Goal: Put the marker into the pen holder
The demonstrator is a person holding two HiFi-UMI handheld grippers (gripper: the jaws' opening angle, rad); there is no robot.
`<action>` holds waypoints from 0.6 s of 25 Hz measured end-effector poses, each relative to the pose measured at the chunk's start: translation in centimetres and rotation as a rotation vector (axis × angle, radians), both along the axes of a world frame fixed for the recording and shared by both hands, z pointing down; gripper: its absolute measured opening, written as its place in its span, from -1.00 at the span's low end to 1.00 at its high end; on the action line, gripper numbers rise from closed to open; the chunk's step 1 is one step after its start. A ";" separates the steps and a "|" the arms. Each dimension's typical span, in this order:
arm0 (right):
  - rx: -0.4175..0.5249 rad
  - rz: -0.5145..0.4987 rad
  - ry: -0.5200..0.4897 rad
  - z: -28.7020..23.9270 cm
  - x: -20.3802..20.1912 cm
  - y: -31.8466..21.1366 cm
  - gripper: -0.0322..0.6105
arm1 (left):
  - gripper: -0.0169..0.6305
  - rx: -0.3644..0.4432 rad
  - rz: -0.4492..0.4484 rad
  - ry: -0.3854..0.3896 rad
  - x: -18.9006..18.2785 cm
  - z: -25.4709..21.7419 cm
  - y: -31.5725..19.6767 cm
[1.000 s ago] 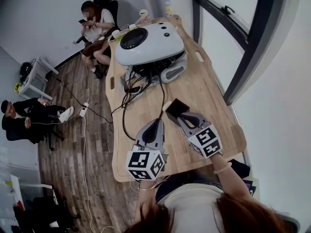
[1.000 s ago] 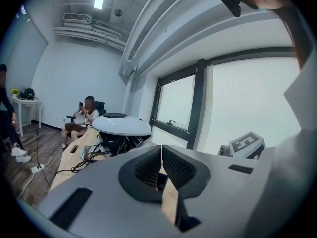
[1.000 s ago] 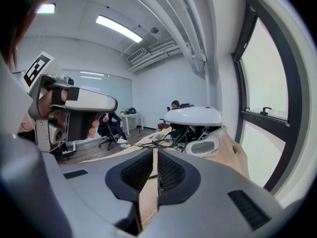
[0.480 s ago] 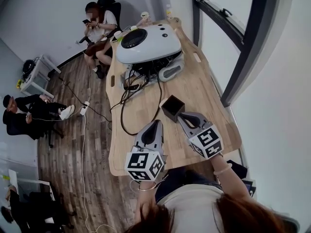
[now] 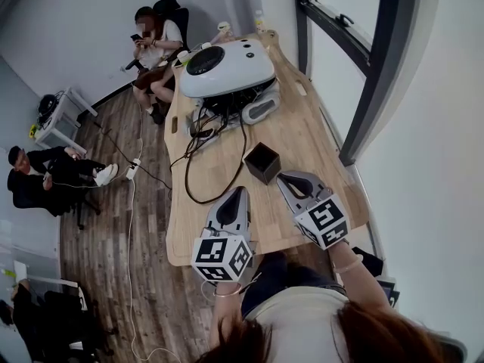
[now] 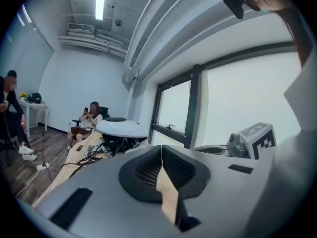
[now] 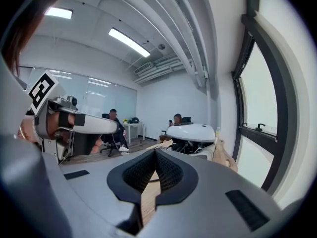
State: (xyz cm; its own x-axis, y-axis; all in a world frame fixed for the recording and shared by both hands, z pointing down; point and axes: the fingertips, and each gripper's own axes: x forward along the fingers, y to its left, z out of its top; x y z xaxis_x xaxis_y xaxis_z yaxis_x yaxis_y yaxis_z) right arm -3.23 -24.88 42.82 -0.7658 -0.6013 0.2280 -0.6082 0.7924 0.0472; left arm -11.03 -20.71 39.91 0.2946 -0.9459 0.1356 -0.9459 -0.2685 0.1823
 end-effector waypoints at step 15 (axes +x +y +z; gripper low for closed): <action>0.024 0.032 -0.072 -1.8 3.8 3.7 -0.81 | -0.89 0.017 0.022 -0.028 3.0 -0.3 3.3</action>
